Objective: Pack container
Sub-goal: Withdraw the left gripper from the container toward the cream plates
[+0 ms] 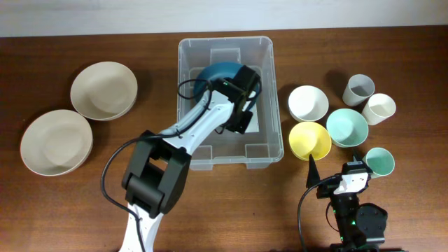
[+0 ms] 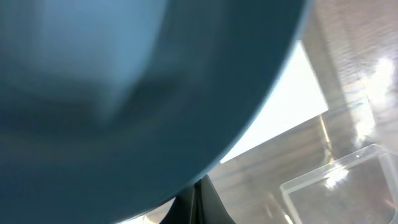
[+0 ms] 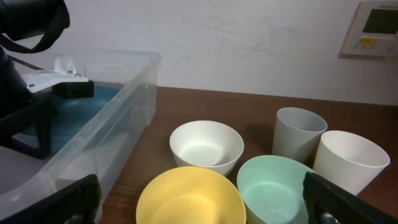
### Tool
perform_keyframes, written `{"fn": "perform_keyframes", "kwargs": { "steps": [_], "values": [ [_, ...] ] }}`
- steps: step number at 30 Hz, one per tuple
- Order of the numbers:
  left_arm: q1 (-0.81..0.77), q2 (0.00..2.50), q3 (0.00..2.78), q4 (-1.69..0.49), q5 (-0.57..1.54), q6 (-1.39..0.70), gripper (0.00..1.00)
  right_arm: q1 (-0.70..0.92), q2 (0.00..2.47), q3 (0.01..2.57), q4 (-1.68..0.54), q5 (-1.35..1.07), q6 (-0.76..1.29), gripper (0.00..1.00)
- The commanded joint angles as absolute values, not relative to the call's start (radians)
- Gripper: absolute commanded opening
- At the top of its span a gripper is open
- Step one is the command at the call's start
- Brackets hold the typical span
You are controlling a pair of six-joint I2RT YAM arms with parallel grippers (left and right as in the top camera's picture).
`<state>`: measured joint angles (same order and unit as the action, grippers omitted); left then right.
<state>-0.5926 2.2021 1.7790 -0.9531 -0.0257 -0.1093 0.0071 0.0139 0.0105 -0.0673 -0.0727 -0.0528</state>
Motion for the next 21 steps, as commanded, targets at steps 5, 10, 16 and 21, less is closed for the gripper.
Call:
{"fn": "perform_keyframes", "kwargs": {
  "steps": [5,10,16,21],
  "values": [
    [-0.589,2.124,1.858,-0.978,0.069,-0.123,0.01,0.006,0.006,0.006,-0.072,-0.072,-0.051,0.99],
    [-0.58,2.0,1.893,-0.978,0.047,-0.123,0.01,0.006,0.006,0.006,-0.072,-0.071,-0.051,0.99],
    [-0.511,1.831,1.899,-0.991,-0.187,-0.223,0.0,0.006,0.006,0.006,-0.072,-0.071,-0.051,0.99],
    [-0.365,1.709,1.899,-1.049,-0.315,-0.305,0.01,0.006,0.006,0.006,-0.072,-0.072,-0.051,0.99]
  ]
}}
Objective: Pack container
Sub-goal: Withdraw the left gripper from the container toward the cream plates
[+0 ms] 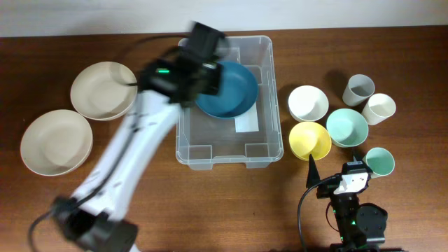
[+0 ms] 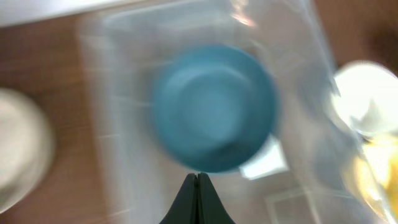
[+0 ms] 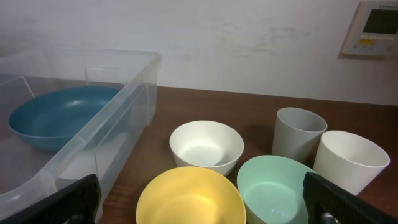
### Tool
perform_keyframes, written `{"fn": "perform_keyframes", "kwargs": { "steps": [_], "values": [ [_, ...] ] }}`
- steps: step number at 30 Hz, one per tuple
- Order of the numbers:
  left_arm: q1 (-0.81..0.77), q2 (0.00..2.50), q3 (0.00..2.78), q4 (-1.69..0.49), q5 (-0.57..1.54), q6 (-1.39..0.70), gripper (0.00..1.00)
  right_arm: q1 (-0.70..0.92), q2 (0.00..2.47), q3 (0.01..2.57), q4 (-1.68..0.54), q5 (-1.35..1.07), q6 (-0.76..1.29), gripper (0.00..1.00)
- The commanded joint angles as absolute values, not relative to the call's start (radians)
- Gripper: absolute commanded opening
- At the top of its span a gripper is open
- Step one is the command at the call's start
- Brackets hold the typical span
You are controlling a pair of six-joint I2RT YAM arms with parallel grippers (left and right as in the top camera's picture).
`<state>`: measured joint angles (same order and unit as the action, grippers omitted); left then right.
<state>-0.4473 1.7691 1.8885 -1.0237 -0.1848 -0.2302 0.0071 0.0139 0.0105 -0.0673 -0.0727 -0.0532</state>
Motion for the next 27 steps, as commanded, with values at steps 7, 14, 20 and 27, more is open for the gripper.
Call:
{"fn": "perform_keyframes", "kwargs": {
  "steps": [7,14,20,27],
  "values": [
    [-0.057,1.626,1.899,-1.166,-0.315,-0.345,0.05,0.006,0.006,0.006,-0.072,-0.071,-0.051,0.99],
    [0.283,1.637,1.899,-1.269,-0.299,-0.424,0.29,0.006,0.006,0.006,-0.072,-0.071,-0.051,0.99],
    [0.541,1.64,1.873,-1.294,-0.183,-0.498,0.3,0.006,0.006,0.006,-0.072,-0.071,-0.051,0.99],
    [0.744,1.644,1.712,-1.197,-0.183,-0.553,0.36,0.006,0.006,0.006,-0.072,-0.071,-0.051,0.99]
  ]
}}
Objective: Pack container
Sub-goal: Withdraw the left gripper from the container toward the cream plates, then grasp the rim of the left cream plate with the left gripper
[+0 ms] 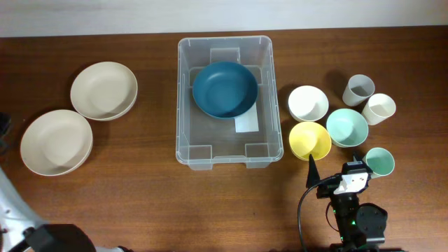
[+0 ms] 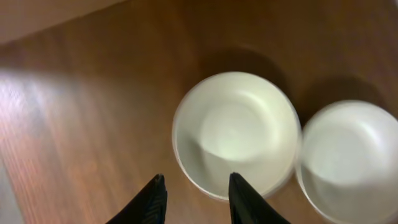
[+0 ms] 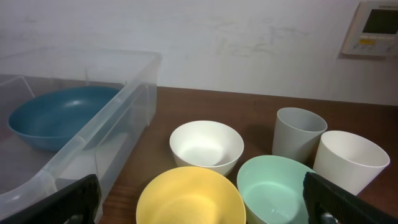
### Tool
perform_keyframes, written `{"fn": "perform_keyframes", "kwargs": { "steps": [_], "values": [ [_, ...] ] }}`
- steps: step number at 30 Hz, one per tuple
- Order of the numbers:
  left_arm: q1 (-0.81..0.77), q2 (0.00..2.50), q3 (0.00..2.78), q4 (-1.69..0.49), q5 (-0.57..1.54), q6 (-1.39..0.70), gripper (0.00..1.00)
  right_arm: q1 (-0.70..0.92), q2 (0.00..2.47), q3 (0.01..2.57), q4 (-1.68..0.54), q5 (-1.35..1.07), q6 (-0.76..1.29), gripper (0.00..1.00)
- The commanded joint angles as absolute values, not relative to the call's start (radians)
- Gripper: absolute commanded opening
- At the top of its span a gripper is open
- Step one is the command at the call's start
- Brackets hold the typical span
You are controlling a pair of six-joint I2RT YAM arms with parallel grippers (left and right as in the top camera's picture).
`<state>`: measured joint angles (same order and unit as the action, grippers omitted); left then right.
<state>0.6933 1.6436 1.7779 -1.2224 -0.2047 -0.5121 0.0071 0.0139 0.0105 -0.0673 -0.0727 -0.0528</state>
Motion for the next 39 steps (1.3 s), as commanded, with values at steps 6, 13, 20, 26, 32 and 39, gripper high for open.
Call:
{"fn": "perform_keyframes", "kwargs": {
  "steps": [6,13,20,26,32,39],
  "values": [
    [0.828,1.681,1.557,-1.104,-0.124,-0.553,0.64,0.006,0.006,0.006,-0.072,-0.072,-0.051,0.99],
    [0.828,1.722,1.429,-0.976,-0.065,-0.492,0.64,0.006,0.006,0.006,-0.072,-0.071,-0.051,0.99],
    [0.827,1.769,1.37,-0.911,-0.024,-0.486,0.64,0.006,0.006,0.006,-0.072,-0.071,-0.051,0.99],
    [0.828,1.821,1.356,-0.871,0.023,-0.45,0.64,0.006,0.006,0.006,-0.072,-0.071,-0.051,0.99],
    [0.827,1.88,1.356,-0.863,0.023,-0.451,0.64,0.006,0.006,0.006,-0.072,-0.071,-0.051,0.99],
    [0.827,1.931,1.356,-0.844,0.023,-0.451,0.63,0.006,0.006,0.006,-0.072,-0.071,-0.051,0.99]
  ]
}}
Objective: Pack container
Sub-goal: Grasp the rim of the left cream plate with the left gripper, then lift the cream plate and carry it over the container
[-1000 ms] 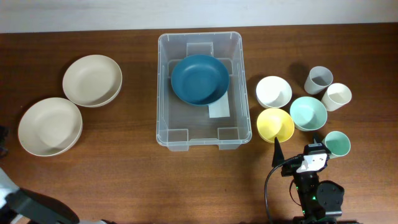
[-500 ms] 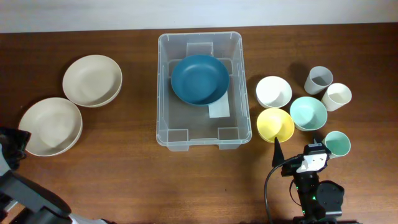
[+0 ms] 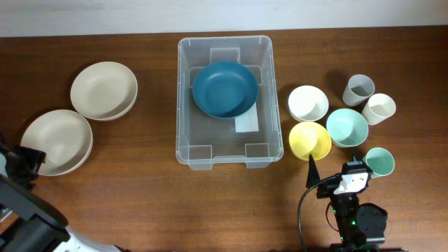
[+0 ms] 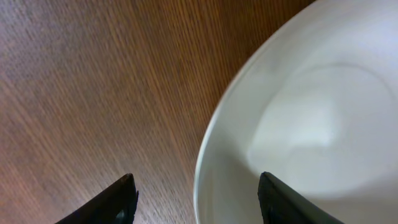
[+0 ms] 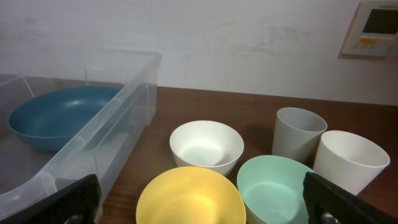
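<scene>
The clear plastic container (image 3: 224, 150) stands mid-table with a blue bowl (image 3: 225, 89) lying in its far half. Two cream bowls sit at the left, one farther back (image 3: 103, 89) and one nearer (image 3: 56, 141). My left gripper (image 3: 26, 163) is low at the nearer bowl's left edge. In the left wrist view it (image 4: 198, 202) is open, with the bowl's rim (image 4: 208, 168) between the two fingers. My right gripper (image 5: 199, 199) stands open at the table's front right, behind the yellow bowl (image 5: 189, 196).
Right of the container are a white bowl (image 3: 308, 102), a yellow bowl (image 3: 310, 140), a mint bowl (image 3: 347, 127), a grey cup (image 3: 361, 88), a white cup (image 3: 379, 108) and a small mint cup (image 3: 380, 162). A white label (image 3: 246, 123) lies on the container floor.
My left gripper was high over both cream bowls, open. Now it is down at the nearer cream bowl, its open fingers astride the left rim. The right arm has not moved.
My left gripper was down inside the container right at the blue bowl. Then it was above the container, shut and empty, with the bowl lying inside. Then it hung open over the cream bowls, and now it straddles the nearer one's rim.
</scene>
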### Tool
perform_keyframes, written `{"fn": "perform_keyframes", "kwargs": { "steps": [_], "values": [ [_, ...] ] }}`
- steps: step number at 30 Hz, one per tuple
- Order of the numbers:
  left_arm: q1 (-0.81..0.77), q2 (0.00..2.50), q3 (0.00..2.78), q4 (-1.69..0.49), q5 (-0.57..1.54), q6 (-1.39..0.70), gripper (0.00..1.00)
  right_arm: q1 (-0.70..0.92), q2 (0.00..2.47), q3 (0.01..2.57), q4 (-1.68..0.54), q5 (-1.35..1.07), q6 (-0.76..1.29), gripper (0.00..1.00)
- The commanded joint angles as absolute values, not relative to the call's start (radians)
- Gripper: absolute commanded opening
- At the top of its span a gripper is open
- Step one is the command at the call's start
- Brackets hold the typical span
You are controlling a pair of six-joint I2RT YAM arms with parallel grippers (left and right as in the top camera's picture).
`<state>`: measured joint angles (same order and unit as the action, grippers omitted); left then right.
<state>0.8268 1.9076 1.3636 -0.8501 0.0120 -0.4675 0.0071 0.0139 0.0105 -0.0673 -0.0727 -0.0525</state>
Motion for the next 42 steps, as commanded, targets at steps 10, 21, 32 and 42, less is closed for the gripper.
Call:
{"fn": "perform_keyframes", "kwargs": {
  "steps": [10,21,32,42],
  "values": [
    [0.827,1.988,1.356,-0.828,0.023,-0.451,0.42,0.006,0.006,0.006,-0.072,-0.071,-0.051,0.99],
    [0.829,1.99,1.357,-0.823,0.023,-0.451,0.01,0.006,0.006,0.006,-0.072,-0.071,-0.051,0.99],
    [0.83,1.837,1.39,-0.902,-0.002,-0.451,0.01,0.006,0.006,0.006,-0.072,-0.072,-0.051,0.99],
    [0.798,1.552,1.39,-0.92,0.068,-0.45,0.01,0.006,0.006,0.006,-0.072,-0.071,-0.051,0.99]
  ]
}}
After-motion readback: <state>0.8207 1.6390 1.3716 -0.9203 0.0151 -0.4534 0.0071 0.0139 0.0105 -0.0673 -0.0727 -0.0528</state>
